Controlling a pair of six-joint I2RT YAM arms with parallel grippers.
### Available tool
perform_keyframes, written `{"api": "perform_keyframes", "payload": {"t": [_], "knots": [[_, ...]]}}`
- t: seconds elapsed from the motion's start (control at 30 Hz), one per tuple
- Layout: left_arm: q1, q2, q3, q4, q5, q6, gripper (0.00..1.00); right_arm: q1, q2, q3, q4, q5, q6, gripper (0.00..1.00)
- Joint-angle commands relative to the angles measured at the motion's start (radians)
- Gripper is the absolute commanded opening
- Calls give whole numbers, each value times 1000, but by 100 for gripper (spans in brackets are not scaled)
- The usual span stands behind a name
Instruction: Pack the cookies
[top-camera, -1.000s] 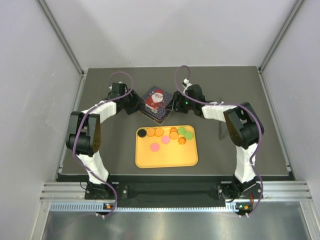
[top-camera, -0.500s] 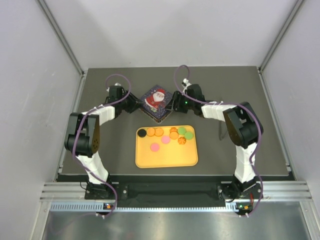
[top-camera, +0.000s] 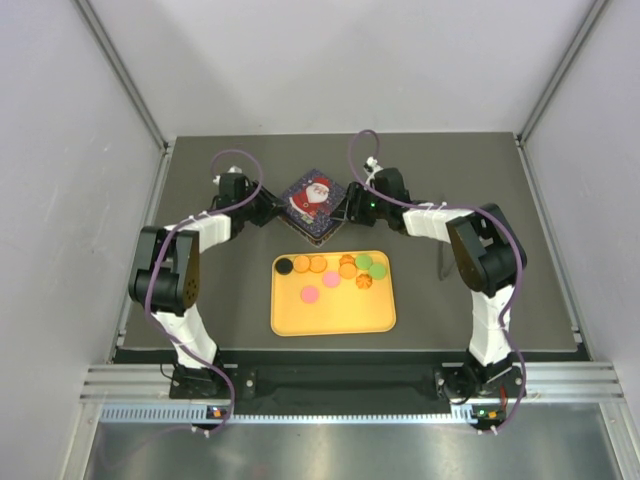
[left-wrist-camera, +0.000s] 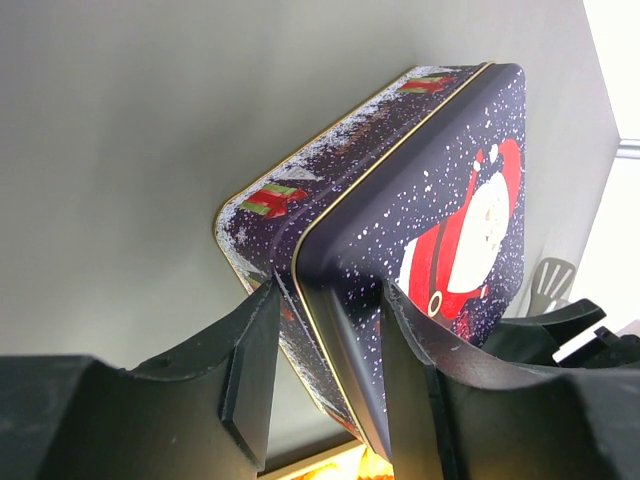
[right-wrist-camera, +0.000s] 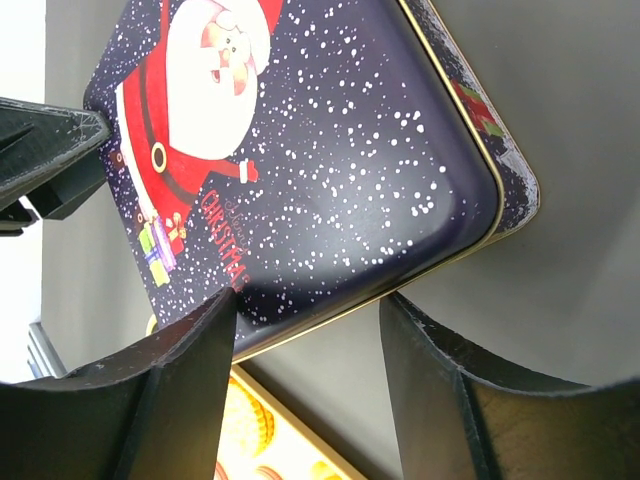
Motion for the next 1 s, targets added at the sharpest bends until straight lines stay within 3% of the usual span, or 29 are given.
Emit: {"api": "perform_keyframes", "payload": {"t": [0.0,0.3,0.6,0.97], "knots": [[-28,47,-87,-239,-117,100,0,-5,20,-14,-120,50,-58,57],[-28,-107,28,-417,-197,206,0,-20,-1,-6,-146,58,-66,57],[-34,-181,137,-519,-166,276,0,-21,1,6,-157,61,-66,59],[-121,-82,387,-602,-326,350,0,-21,5,12,-164,61,-70,59]]}}
